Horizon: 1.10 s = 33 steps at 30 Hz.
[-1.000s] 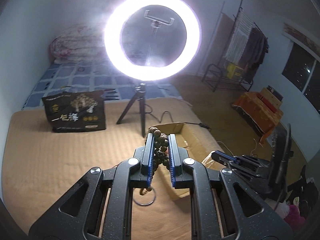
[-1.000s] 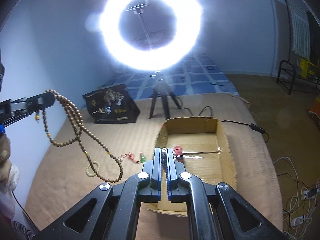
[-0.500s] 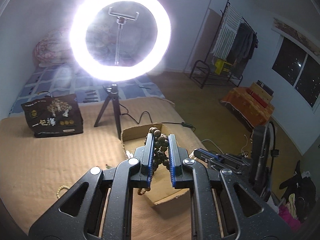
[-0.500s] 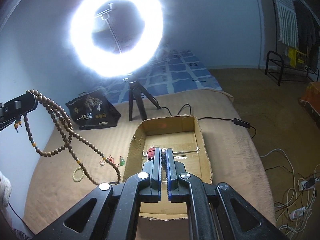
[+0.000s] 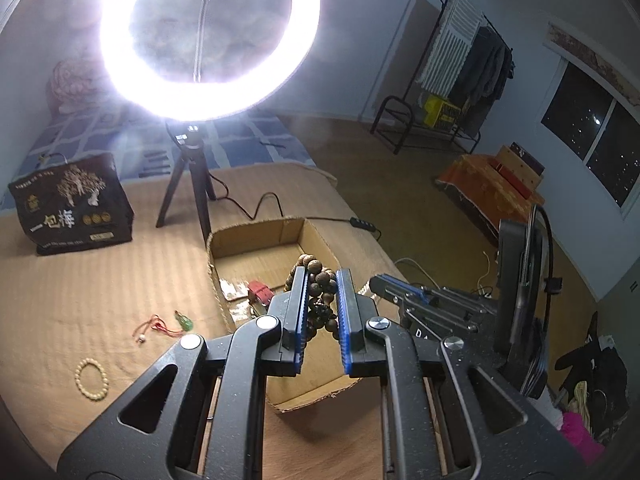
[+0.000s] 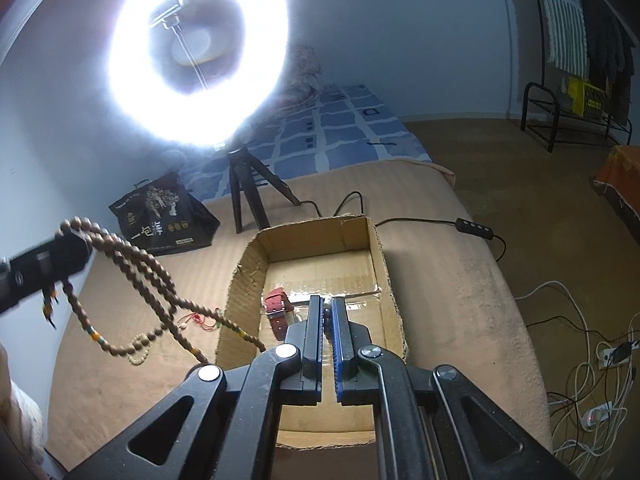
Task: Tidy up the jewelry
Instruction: 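Lower the bead strand into the box and open the left tool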
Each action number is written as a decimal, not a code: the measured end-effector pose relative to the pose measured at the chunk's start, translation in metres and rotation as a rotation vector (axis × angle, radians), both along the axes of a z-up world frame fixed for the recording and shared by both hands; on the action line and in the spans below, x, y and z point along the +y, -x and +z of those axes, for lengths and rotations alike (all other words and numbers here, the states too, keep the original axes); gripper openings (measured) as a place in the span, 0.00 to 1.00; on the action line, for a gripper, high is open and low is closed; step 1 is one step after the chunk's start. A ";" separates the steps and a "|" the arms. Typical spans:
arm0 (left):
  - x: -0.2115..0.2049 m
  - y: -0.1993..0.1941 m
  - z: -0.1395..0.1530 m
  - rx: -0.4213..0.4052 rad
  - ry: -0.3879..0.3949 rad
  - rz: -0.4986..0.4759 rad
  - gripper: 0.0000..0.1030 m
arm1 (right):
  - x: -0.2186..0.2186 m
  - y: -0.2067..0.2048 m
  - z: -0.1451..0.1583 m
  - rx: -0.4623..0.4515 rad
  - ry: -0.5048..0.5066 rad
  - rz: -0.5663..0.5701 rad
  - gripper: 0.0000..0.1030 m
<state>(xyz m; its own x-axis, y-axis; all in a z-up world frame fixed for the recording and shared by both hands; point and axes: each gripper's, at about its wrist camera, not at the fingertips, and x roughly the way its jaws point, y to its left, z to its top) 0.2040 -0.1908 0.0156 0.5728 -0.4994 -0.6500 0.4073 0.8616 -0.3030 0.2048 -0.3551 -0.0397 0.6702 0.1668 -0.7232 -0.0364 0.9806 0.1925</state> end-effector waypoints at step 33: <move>-0.018 -0.014 -0.094 0.146 -0.090 0.001 0.13 | -0.008 -0.015 -0.035 0.107 0.018 -0.019 0.23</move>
